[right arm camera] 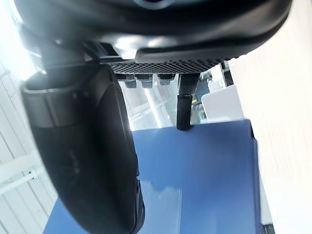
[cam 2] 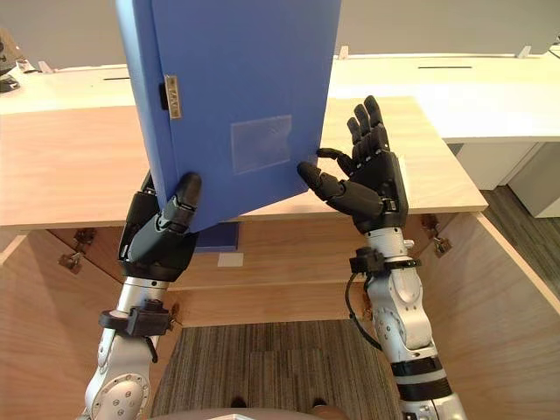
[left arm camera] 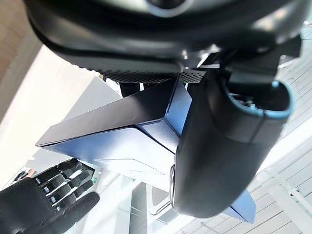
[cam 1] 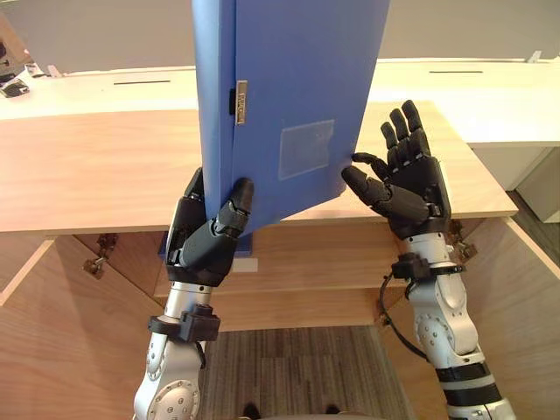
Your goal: Walk over to the cabinet, pick up the folder, carry it to the office cabinet, place the folder inside the office cabinet, then close the office cabinet door
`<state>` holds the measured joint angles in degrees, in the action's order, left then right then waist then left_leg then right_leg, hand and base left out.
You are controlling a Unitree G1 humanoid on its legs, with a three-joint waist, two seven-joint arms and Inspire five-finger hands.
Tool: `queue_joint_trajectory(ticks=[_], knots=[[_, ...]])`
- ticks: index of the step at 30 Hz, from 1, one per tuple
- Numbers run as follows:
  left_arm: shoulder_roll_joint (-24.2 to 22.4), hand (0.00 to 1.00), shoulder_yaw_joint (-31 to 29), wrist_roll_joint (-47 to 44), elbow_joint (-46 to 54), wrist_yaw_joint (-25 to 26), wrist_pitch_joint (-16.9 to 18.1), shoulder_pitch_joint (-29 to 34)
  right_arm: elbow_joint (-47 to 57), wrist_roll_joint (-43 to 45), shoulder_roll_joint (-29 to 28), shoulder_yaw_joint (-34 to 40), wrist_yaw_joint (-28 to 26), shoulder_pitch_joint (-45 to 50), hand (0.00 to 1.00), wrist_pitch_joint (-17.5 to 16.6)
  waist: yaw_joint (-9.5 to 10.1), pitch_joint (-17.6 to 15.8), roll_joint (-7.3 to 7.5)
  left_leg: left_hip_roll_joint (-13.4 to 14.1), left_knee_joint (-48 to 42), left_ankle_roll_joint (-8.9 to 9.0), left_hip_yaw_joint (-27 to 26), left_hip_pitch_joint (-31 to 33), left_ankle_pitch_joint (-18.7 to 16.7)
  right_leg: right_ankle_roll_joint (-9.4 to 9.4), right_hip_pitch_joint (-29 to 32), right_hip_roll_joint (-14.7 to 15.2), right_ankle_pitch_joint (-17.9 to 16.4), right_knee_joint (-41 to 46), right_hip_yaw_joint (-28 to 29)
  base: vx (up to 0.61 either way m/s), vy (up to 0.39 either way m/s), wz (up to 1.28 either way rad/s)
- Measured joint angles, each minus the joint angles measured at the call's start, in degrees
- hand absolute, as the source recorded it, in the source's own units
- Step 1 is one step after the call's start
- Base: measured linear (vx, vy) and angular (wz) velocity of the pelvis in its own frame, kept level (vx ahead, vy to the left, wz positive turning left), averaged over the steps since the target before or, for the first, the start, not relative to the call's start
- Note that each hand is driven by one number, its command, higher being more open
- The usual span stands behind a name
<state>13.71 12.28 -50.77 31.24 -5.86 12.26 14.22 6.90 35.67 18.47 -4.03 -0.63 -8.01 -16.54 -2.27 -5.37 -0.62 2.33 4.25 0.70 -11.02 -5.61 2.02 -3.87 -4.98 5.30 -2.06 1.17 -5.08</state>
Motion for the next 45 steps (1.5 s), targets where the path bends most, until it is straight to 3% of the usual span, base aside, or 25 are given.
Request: queue_joint_trajectory(ticks=[5,14,20,27,30,35,39,40,45], knots=[[-0.23,0.0,1.05,0.11,0.0,-2.84,-1.13,0.43,-4.15,-5.92,-0.84,1.94,4.33,-1.96,1.0,0.88,-0.05,0.19,-0.28,-0.18,0.74,-0.12,0.36,-0.19,0.98,-0.05,0.23,0.06,0.04,0.35,-0.19,-0.07,-0.02,0.03],[-0.25,0.0,0.55,0.16,0.0,-2.84,-1.64,0.63,-5.28,-9.04,-1.15,3.03,2.66,-3.04,1.0,1.89,-0.04,0.63,-0.84,-0.24,0.75,-0.17,0.33,-0.18,1.17,-0.14,0.3,0.11,0.2,0.48,-0.12,-0.01,-0.004,0.0],[0.49,0.0,0.33,0.16,-0.69,-2.82,-1.83,1.31,-9.51,-8.98,4.17,0.54,-0.27,-6.24,1.0,3.0,0.03,0.64,-0.81,-0.28,0.75,-0.19,0.2,-0.16,1.19,-0.21,0.33,0.15,0.37,0.42,0.01,0.0,0.0,0.0],[2.12,0.0,0.32,-0.02,-0.73,-0.9,-1.41,1.83,-14.08,-12.18,8.95,-4.0,0.27,-11.4,1.0,3.48,0.03,0.65,-0.8,-0.29,0.75,-0.26,-0.33,0.26,1.27,-0.21,0.82,0.15,1.0,0.08,0.53,-0.01,-0.003,-0.03],[2.61,0.0,0.37,-1.1,-0.79,-0.77,-1.4,1.82,-15.3,-7.69,9.89,-5.84,-1.16,-11.84,1.0,3.58,0.03,0.67,-0.77,-0.37,0.74,-0.34,-0.34,0.46,1.36,-0.26,0.9,0.23,1.15,-0.07,0.51,0.0,0.0,0.0],[3.69,0.0,1.16,-4.79,-2.7,-0.78,-0.06,1.37,-15.29,6.03,13.97,-12.53,-7.75,-11.6,1.0,4.37,-0.06,0.93,-0.78,-0.37,0.74,-0.31,-0.19,0.62,1.48,-0.25,0.94,0.25,1.18,-0.07,0.37,0.0,0.0,0.01],[3.99,0.0,2.2,-8.12,-4.77,-0.8,0.88,0.04,-12.26,16.67,13.75,-15.4,-12.51,-8.71,1.0,4.84,0.09,1.18,-0.73,-0.38,0.74,-0.28,0.35,0.96,1.68,-0.24,0.94,0.26,1.18,-0.06,-0.15,0.0,0.0,0.07],[4.26,0.0,2.34,-8.38,-4.77,-0.85,1.21,-0.2,-12.21,18.13,13.49,-15.34,-13.04,-8.21,0.0,4.86,0.22,1.35,-0.74,-0.42,0.75,-0.29,0.4,0.98,1.7,-0.24,0.94,0.31,1.18,-0.05,-0.2,-0.01,-0.001,0.04],[3.54,0.0,2.26,-8.96,-4.75,-2.15,1.31,-0.76,-10.39,23.82,9.21,-12.98,-13.73,-4.58,0.0,4.62,0.67,1.56,-0.71,-0.42,0.76,-0.24,0.43,1.09,1.79,-0.21,1.06,0.31,1.15,-0.04,-0.21,0.0,0.0,0.0]])
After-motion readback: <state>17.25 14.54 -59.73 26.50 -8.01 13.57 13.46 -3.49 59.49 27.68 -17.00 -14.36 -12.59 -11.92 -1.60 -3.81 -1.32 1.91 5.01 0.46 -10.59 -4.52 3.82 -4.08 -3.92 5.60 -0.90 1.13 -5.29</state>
